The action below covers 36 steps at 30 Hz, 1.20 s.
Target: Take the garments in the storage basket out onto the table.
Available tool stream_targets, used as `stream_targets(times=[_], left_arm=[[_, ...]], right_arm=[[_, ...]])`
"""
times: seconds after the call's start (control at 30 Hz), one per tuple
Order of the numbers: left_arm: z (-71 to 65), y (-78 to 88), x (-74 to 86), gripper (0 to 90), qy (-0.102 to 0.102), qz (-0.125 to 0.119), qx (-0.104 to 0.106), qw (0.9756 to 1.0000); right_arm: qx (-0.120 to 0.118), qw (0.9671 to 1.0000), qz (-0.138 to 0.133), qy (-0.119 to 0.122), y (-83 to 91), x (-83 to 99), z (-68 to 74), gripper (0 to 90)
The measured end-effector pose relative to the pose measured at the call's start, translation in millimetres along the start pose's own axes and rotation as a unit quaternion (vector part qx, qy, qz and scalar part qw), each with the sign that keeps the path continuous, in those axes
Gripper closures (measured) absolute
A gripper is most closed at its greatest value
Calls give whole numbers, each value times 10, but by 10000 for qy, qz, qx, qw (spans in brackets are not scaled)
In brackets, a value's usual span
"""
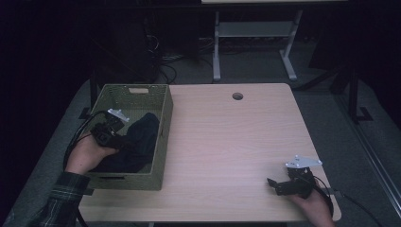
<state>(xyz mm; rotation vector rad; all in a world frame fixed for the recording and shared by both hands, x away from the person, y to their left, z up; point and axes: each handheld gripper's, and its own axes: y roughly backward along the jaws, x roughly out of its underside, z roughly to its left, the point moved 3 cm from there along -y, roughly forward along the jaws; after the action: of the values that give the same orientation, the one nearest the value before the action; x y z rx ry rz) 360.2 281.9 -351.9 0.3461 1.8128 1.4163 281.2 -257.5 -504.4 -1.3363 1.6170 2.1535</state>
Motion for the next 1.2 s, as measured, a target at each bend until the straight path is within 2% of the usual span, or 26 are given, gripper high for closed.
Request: stream_targets(times=[0.6,0.7,1.13,1.2], left_arm=[[10,299,-180,777,-10,-205,-59,9998],[10,371,-210,777,-92,-216,-62,9997],[-19,645,-387,778,-164,-358,-171,9991],[-24,690,-418,778,-231,-343,-187,9990]], right_arm=[[1,10000,-7,1,-1,-1,0,30],[1,10000,-7,4,-1,0,-1,30],[-3,10000,-9,1,-1,-1,0,30],[-1,10000,-10,2,-1,-1,-1,30]])
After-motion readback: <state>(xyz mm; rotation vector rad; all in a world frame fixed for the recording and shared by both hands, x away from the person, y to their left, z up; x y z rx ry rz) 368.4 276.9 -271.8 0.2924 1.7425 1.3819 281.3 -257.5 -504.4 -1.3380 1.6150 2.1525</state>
